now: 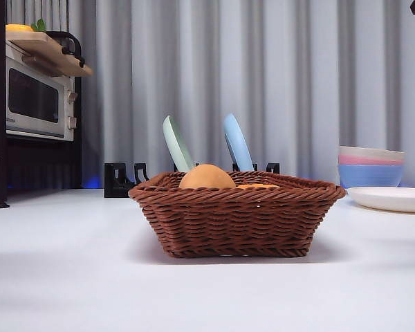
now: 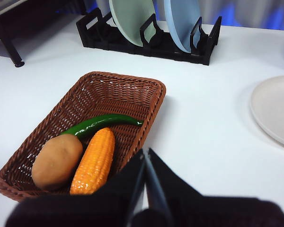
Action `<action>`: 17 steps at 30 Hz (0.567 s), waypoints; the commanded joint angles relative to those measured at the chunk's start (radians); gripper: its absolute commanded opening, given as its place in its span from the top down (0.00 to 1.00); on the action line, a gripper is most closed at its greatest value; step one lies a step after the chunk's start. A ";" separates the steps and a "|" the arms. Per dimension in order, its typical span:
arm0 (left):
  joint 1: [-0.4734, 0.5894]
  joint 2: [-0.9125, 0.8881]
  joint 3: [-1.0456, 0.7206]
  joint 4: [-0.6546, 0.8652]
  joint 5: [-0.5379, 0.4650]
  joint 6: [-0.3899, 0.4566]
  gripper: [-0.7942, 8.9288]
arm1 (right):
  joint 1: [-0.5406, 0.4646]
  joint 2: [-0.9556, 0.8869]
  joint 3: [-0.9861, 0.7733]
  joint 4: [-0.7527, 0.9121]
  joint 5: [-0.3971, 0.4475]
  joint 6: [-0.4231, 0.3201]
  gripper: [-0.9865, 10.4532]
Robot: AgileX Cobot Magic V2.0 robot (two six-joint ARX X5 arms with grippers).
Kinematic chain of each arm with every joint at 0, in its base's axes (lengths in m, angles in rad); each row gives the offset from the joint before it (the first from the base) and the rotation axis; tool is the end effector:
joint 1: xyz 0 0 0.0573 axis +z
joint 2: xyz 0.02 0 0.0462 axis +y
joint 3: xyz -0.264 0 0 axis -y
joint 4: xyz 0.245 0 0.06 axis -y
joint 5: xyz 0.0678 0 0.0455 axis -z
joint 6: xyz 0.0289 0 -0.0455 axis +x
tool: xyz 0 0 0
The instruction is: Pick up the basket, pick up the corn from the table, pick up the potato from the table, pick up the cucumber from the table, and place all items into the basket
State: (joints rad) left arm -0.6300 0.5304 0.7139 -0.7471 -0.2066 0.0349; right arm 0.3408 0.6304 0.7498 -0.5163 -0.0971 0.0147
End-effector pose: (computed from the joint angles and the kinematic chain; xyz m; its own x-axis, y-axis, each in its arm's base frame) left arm 0.0871 -0.0561 0.2894 0.7894 -0.3217 -0.5229 0.4513 0.8815 0.1390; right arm 0.1234 0.0467 0.3105 0.8327 0.3982 -0.3847 -0.4115 0.9100 0.0510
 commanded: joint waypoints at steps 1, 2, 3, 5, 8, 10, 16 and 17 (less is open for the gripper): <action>0.003 0.003 -0.005 0.006 0.001 -0.012 0.92 | 0.000 -0.003 -0.006 0.006 -0.001 0.010 0.91; 0.003 0.003 -0.005 0.006 0.001 -0.013 0.92 | 0.000 -0.003 -0.006 0.006 0.000 0.010 0.91; 0.003 0.003 -0.005 0.006 0.001 -0.012 0.92 | 0.000 -0.003 -0.006 0.006 0.000 0.010 0.91; 0.003 0.003 -0.005 0.006 0.001 -0.012 0.92 | 0.000 -0.003 -0.006 0.006 0.000 0.010 0.91; 0.003 0.003 -0.005 0.006 0.001 -0.012 0.92 | 0.000 -0.003 -0.006 0.006 -0.001 0.010 0.91; 0.003 0.003 -0.005 0.008 0.000 -0.013 0.92 | 0.000 -0.003 -0.006 0.006 -0.001 0.010 0.91; 0.082 -0.079 -0.023 0.049 0.005 0.021 0.92 | 0.000 -0.002 -0.006 0.006 -0.001 0.010 0.91; 0.111 -0.097 -0.037 0.082 0.005 0.021 0.92 | 0.000 -0.002 -0.006 0.006 -0.001 0.010 0.91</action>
State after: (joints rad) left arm -0.5362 0.4431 0.6907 -0.6800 -0.2024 0.0444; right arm 0.3408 0.6296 0.7498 -0.5163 -0.0971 0.0147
